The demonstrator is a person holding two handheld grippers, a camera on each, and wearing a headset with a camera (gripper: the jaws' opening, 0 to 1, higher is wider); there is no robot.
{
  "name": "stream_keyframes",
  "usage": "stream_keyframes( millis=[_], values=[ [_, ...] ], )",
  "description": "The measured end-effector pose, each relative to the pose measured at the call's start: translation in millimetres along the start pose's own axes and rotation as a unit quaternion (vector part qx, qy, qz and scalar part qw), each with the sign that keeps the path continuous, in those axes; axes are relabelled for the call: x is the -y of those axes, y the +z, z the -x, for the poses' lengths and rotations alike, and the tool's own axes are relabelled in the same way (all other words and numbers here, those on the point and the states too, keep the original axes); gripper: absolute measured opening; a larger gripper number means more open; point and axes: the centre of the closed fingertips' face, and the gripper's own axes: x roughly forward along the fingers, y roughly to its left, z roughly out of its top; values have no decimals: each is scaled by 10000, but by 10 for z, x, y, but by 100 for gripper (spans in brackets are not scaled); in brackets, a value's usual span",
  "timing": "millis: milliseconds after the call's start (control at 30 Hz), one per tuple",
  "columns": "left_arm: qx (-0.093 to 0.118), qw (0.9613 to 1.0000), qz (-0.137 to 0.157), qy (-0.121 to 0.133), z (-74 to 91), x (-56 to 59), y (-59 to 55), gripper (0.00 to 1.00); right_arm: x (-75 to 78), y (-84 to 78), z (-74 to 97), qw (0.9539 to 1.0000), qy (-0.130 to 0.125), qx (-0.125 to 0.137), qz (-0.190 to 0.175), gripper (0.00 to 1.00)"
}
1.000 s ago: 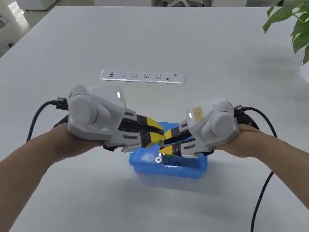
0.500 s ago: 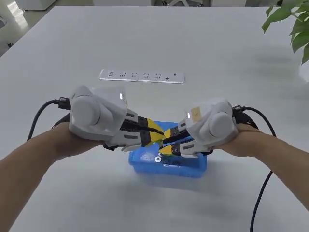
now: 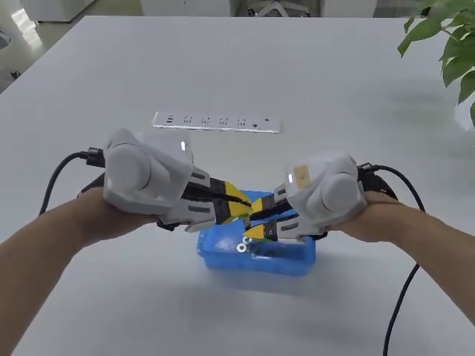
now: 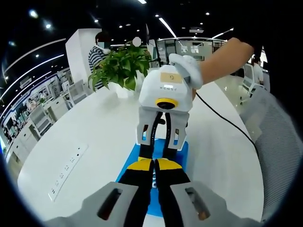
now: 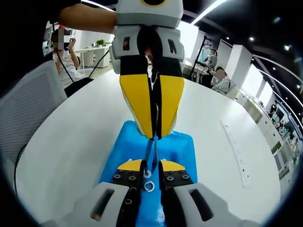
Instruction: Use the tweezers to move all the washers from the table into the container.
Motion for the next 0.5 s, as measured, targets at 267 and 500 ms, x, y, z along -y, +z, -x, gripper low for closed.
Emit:
stream_keyframes(
  millis=[267,500],
  values=[
    [44,10000,-7,-47,16,45,88,5,-20,33,107,9999,-100,-22,-27,16],
    [90,9999,-29,-68,39,83,177,5,-41,79,219,9997,-235,-21,-98,19]
  ],
)
